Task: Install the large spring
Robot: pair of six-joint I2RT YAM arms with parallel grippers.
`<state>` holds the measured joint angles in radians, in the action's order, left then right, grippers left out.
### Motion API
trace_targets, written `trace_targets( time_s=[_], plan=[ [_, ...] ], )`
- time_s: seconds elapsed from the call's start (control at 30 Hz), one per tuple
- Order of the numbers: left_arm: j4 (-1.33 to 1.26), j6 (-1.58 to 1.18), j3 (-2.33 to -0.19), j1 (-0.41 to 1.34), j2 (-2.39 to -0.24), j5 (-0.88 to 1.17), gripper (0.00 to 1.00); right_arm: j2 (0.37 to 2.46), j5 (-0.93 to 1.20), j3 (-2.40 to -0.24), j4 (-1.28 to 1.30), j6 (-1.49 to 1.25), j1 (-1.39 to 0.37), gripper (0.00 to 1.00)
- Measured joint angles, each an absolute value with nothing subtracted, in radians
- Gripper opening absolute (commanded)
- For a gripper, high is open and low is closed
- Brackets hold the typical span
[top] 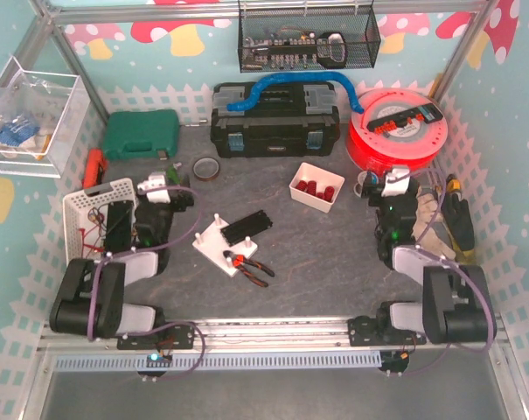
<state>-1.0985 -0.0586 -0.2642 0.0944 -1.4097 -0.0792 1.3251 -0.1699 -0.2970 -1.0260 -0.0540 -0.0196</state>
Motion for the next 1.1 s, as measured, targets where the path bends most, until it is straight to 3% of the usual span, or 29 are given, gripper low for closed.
trace_targets(
  time_s=[0.27, 0.43, 0.77, 1.1],
  plan=[
    [-0.48, -0.257, -0.688, 0.112, -1.234, -0.09, 0.99, 1.174, -0.051, -0.651, -0.508, -0.246, -0.02, 0.99],
    [-0.253, -0.385, -0.754, 0.113, -1.169, 0.002, 0.99, 1.145, 0.006, -0.783, -0.249, -0.39, -0.019, 0.99],
    [-0.145, -0.52, -0.639, 0.134, -1.072, 0.27, 0.98, 1.126, 0.249, -0.734, -0.049, -0.557, -0.042, 0.99],
    [-0.006, -0.396, -0.721, 0.41, -1.243, 0.192, 0.9, 1.155, 0.216, -0.72, 0.036, -0.503, -0.364, 0.99]
  ],
)
